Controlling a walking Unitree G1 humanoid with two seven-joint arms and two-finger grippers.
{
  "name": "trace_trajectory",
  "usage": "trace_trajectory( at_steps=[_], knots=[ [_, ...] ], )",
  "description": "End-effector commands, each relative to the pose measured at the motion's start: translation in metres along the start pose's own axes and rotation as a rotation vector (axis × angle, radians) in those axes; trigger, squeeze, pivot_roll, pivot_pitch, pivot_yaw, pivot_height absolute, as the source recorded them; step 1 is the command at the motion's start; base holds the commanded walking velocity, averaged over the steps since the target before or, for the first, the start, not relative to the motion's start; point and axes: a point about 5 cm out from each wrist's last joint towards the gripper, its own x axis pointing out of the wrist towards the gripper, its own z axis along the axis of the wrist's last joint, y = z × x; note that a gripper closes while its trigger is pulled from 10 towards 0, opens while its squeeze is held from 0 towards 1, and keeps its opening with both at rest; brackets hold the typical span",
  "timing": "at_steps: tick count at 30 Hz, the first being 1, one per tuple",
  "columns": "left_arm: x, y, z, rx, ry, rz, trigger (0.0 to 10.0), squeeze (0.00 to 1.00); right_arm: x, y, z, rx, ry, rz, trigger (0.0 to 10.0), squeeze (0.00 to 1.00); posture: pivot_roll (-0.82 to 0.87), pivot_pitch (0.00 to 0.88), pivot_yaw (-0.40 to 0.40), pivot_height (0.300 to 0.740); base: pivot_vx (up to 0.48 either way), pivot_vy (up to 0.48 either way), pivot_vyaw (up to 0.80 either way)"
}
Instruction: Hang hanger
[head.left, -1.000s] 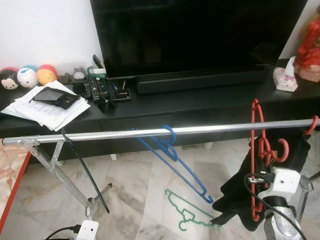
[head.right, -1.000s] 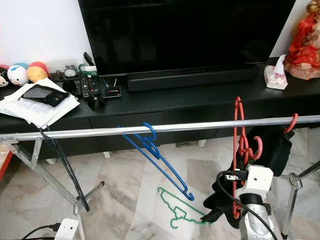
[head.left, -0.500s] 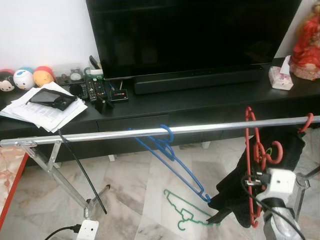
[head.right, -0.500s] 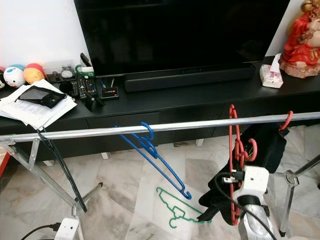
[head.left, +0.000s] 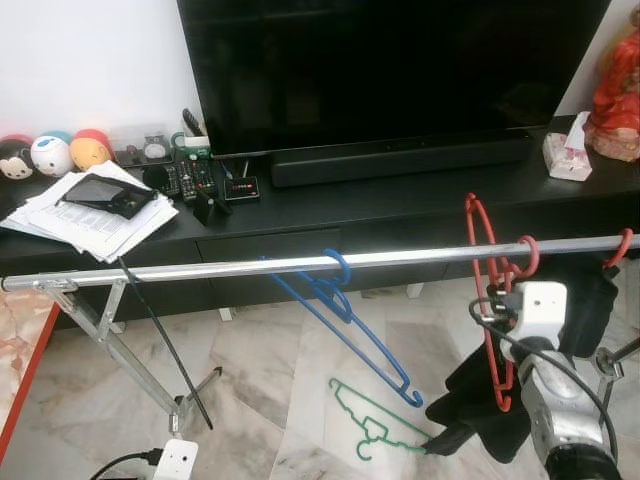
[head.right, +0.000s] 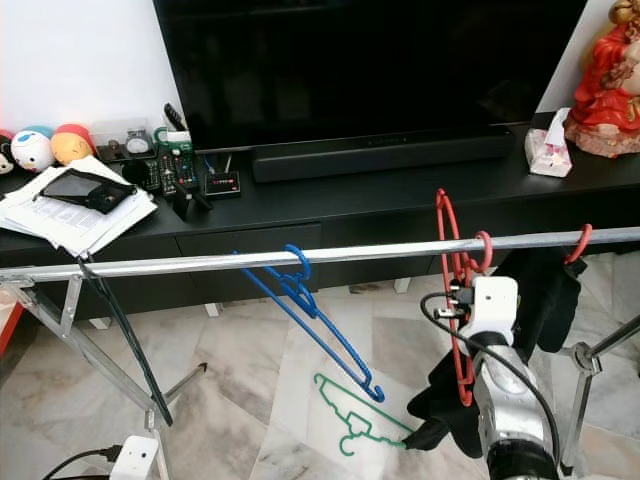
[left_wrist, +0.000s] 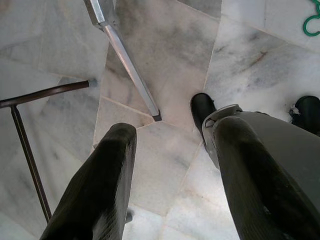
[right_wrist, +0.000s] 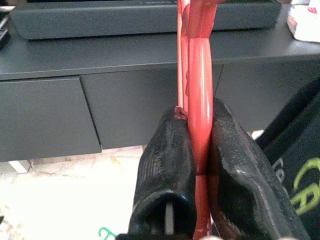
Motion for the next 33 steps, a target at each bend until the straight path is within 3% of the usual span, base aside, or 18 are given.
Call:
trace_trajectory(
  at_steps=[1, 33],
  knots=[
    [-0.001, 0.0, -0.005, 0.012, 0.025, -0.003, 10.0, 0.0, 0.002, -0.001, -0.001, -0.013, 0.033, 0.009, 10.0, 0.0, -0.09, 0.02, -0.015, 0.74, 0.0, 0.0, 0.0],
    [-0.001, 0.0, -0.008, 0.021, 0.04, -0.012, 10.0, 0.0, 0.02, 0.003, -0.002, -0.02, 0.182, 0.051, 10.0, 0.0, -0.08, 0.014, -0.009, 0.74, 0.0, 0.0, 0.0]
  ],
)
